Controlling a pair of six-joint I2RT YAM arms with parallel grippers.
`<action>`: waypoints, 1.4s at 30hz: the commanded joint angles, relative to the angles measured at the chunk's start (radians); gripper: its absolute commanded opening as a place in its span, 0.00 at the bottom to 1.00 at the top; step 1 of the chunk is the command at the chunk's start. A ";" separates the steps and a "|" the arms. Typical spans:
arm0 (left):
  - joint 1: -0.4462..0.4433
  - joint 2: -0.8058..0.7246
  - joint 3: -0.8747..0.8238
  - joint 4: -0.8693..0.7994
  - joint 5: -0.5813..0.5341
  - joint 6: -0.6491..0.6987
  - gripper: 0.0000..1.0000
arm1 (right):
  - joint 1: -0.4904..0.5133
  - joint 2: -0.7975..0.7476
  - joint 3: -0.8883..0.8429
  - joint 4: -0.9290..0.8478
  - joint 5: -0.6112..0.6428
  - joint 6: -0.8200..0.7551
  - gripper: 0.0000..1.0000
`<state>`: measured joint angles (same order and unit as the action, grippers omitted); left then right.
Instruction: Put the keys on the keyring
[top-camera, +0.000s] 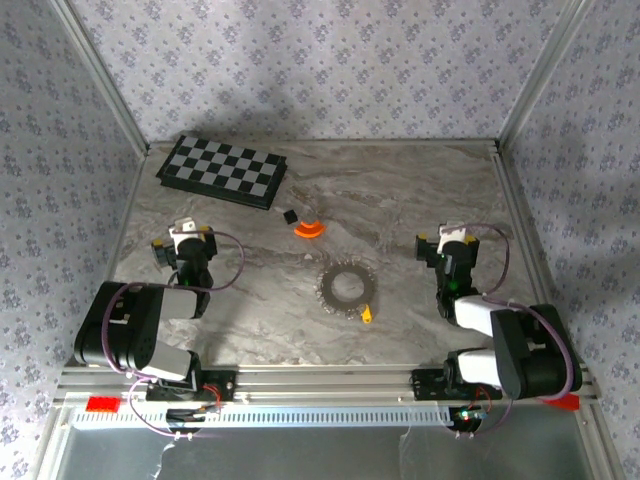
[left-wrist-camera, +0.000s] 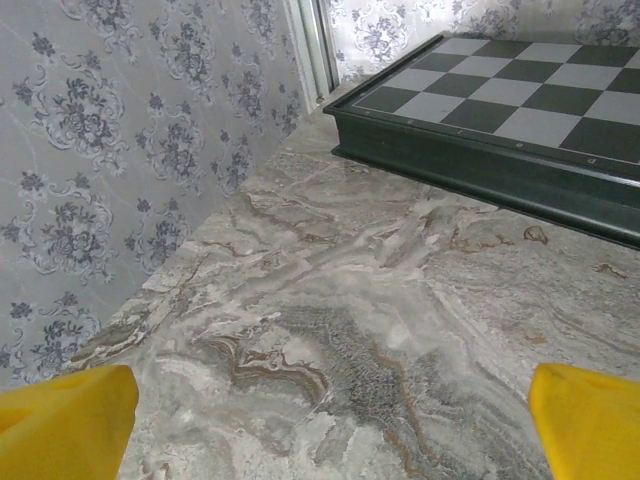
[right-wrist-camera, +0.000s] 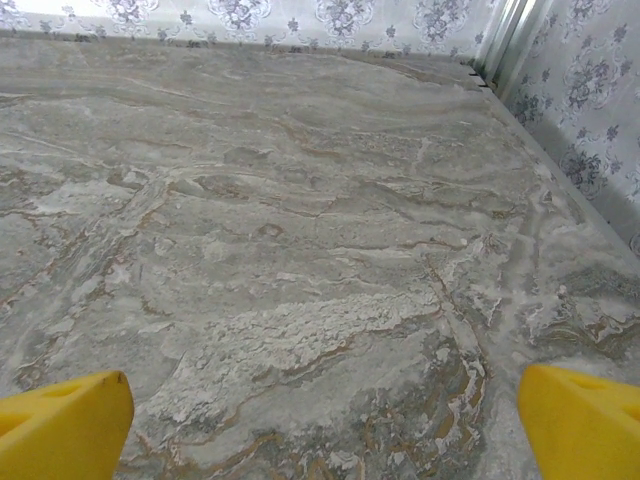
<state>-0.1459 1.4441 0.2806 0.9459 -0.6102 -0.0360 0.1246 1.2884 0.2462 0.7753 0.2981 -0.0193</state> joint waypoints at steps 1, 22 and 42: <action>0.006 0.010 0.021 0.040 0.073 0.018 1.00 | -0.022 0.007 0.036 0.017 -0.003 0.005 1.00; 0.058 0.089 0.056 0.017 0.265 0.024 1.00 | -0.079 0.257 0.087 0.189 -0.035 -0.008 1.00; 0.120 0.093 0.110 -0.084 0.337 -0.027 1.00 | -0.111 0.253 0.111 0.137 -0.043 0.021 1.00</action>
<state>-0.0280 1.5486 0.3706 0.8623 -0.2943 -0.0498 0.0189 1.5368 0.3450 0.9051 0.2459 -0.0082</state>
